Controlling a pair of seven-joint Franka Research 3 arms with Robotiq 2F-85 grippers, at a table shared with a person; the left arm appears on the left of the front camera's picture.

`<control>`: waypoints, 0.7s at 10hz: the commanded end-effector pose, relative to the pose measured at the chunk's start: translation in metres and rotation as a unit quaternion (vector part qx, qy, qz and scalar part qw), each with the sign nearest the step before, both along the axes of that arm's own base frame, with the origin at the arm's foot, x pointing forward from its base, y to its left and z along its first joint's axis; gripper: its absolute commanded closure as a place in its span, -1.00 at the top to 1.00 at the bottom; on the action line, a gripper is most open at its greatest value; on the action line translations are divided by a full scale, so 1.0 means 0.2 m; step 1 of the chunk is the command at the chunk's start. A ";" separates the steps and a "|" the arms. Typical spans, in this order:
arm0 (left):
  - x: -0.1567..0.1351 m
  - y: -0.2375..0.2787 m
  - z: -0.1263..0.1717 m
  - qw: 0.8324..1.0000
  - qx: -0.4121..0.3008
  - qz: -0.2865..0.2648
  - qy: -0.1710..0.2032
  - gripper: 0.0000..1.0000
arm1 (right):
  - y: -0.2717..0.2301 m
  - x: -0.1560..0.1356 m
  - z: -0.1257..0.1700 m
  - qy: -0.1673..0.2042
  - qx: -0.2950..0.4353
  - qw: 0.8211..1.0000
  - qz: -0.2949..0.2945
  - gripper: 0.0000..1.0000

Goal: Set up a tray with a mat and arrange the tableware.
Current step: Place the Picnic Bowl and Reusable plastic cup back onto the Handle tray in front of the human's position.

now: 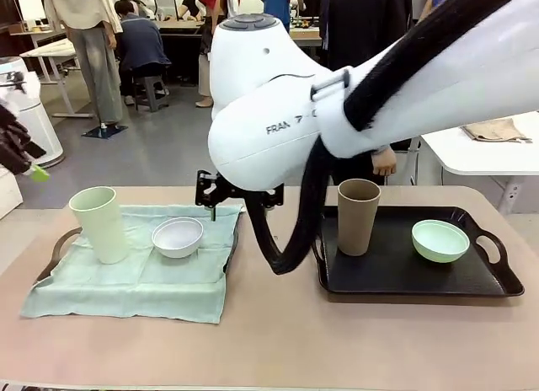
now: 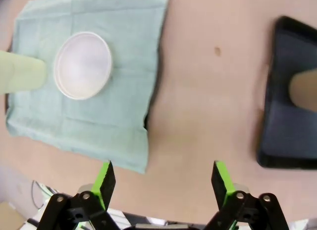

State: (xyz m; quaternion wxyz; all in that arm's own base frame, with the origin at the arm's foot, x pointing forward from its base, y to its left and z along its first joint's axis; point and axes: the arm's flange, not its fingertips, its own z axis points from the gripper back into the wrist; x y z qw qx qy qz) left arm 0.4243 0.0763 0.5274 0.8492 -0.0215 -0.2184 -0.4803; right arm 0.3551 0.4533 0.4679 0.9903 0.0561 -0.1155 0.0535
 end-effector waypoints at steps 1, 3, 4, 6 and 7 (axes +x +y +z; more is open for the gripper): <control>-0.14 -0.30 0.03 0.996 0.022 0.077 0.037 1.00 | -0.12 -0.18 0.07 -0.004 -0.026 0.999 -0.036 1.00; -0.31 -0.46 0.15 0.997 0.001 0.052 0.065 1.00 | -0.21 -0.30 0.18 -0.048 -0.022 0.997 -0.048 1.00; -0.15 -0.32 0.08 0.997 0.028 0.063 0.016 1.00 | -0.10 -0.17 0.10 -0.006 -0.024 0.999 -0.027 1.00; -0.15 -0.32 0.08 0.997 0.028 0.063 0.016 1.00 | -0.10 -0.17 0.10 -0.006 -0.024 0.999 -0.027 1.00; -0.15 -0.32 0.08 0.997 0.028 0.063 0.016 1.00 | -0.10 -0.17 0.10 -0.006 -0.024 0.999 -0.027 1.00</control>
